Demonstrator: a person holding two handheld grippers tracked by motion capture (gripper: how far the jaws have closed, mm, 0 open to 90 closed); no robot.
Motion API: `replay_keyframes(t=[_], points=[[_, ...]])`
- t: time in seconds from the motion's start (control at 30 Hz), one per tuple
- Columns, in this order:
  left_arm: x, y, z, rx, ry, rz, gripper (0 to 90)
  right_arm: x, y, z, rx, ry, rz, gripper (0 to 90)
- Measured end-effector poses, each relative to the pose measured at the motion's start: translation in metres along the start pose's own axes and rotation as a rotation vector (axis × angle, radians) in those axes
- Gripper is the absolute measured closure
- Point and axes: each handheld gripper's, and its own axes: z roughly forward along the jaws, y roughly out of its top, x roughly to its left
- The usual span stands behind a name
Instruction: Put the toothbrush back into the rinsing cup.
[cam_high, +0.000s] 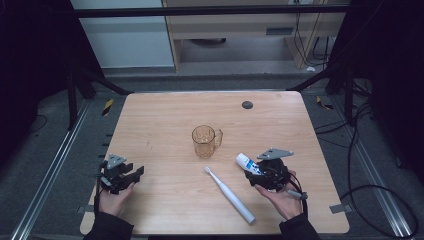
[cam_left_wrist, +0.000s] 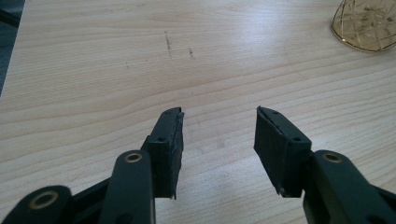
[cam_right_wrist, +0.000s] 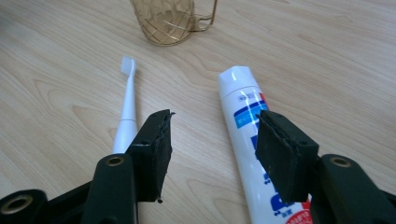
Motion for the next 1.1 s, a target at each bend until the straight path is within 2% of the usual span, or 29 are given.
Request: replay_keyframes(t=[0.23,0.47,0.83,1.1], points=[[-0.002,0.0,0.002,0.004,-0.006,0.019,51.1,0.014,0.006,0.011,0.023,0.036,-0.02,45.4],[-0.003,0.0,0.004,0.01,-0.007,0.025,50.9,0.03,0.011,0.025,0.069,0.064,-0.047,45.4],[-0.003,-0.001,0.005,0.018,-0.012,0.029,50.6,0.043,0.021,0.038,0.086,0.093,-0.056,46.5],[-0.004,-0.001,0.006,0.022,-0.014,0.034,50.2,0.054,0.03,0.046,0.12,0.117,-0.069,50.5]])
